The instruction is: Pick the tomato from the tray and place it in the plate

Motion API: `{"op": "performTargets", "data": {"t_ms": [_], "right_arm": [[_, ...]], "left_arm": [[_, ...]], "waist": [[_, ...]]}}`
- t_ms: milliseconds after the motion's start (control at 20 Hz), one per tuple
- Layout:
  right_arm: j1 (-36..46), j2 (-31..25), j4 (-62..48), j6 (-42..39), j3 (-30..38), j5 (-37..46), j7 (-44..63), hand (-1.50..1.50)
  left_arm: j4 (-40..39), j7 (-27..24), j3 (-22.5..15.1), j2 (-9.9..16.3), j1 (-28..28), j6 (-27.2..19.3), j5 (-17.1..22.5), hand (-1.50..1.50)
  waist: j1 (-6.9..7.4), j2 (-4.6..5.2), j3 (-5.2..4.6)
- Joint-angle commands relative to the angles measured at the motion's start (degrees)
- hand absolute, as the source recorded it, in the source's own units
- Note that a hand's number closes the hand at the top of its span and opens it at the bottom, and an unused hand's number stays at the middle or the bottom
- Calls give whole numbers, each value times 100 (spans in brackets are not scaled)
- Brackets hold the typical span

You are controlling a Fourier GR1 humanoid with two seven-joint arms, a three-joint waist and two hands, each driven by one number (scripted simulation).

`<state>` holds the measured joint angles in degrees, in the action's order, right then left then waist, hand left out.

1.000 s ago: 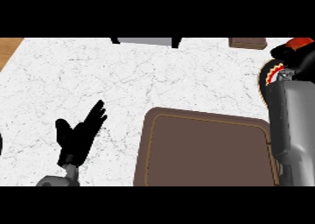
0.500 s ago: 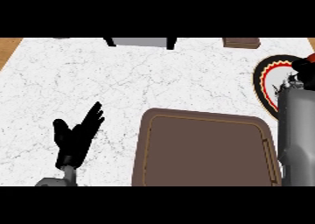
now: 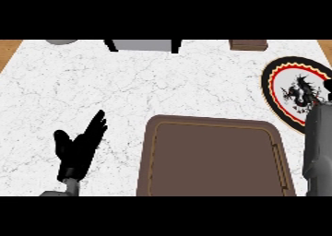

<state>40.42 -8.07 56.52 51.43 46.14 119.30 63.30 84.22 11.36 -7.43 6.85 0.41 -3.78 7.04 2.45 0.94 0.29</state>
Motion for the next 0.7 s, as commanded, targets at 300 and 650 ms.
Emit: {"op": "performTargets", "data": {"t_ms": [300,650], "right_arm": [[306,-668,-1965,166,1180,-2098,-204,-150],[415,-926,-2744,1598,911,-3686,-2004,-150]], "left_arm": [[-347,-60,176,52,1,32,29,0],[-490,-238,51,-91,63,46,-68,0]], "waist": [[-112,-5,-5],[-86,-8,1]]}}
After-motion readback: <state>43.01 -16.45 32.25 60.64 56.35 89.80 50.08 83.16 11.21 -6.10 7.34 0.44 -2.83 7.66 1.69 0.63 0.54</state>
